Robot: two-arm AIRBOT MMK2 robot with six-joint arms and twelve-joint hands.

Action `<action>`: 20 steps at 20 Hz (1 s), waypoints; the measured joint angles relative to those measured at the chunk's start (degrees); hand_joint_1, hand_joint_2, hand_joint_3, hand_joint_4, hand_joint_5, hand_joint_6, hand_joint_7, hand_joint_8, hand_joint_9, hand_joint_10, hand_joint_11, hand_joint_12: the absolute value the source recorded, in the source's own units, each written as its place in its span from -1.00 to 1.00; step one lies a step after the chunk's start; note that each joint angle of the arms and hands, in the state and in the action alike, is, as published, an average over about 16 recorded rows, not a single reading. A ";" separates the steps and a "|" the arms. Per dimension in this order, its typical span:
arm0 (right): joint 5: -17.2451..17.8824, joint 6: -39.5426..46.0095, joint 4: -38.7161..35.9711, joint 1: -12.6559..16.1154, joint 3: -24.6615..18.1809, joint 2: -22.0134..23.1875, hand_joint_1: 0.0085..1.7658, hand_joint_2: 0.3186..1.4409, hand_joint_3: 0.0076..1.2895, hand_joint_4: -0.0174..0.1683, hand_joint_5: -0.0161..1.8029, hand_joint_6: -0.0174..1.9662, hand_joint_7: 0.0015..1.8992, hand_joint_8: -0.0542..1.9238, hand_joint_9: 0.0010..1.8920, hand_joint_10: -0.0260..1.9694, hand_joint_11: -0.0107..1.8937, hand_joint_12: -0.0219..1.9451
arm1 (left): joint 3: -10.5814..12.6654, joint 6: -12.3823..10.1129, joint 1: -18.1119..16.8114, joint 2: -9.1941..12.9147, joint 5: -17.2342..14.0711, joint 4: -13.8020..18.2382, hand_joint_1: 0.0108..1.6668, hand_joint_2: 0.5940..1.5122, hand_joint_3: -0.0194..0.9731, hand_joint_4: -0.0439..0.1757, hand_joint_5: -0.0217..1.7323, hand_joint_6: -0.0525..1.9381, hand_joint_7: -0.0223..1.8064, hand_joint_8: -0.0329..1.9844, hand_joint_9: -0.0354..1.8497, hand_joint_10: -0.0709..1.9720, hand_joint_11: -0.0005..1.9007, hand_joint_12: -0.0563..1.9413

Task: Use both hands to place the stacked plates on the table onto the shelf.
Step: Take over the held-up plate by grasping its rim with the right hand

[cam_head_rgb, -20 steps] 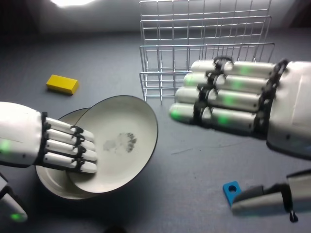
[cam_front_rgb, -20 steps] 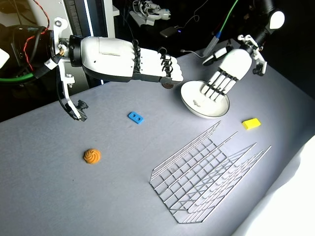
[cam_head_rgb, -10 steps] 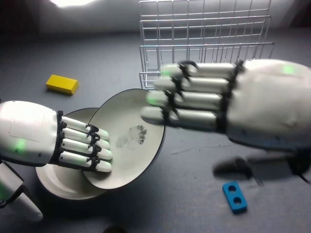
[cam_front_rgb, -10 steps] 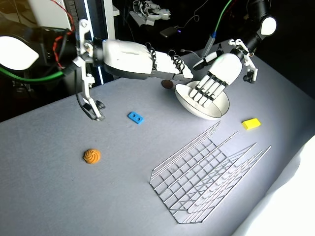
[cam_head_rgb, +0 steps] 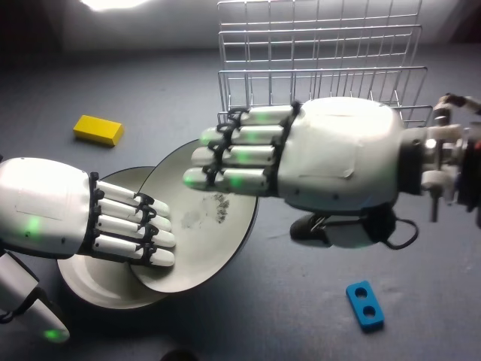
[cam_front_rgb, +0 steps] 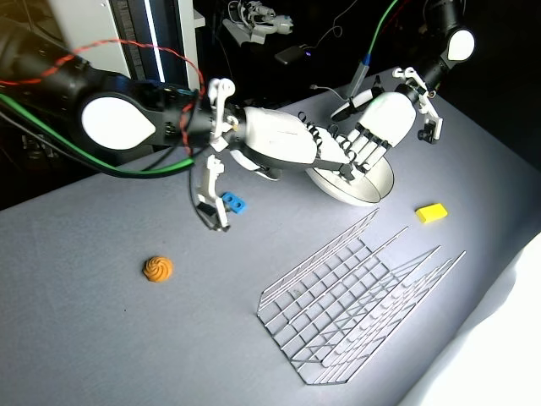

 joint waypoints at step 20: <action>-4.24 -3.21 -0.14 0.94 12.38 -16.13 0.16 0.41 -0.98 -0.77 -0.54 -0.95 -0.56 -0.94 -0.58 -0.93 -0.85 0.13 | 0.30 -0.04 0.47 -0.11 -0.23 -0.42 -0.99 0.14 -0.94 -0.62 -0.97 -0.96 -0.99 -0.98 -0.94 -0.94 -0.99 -0.94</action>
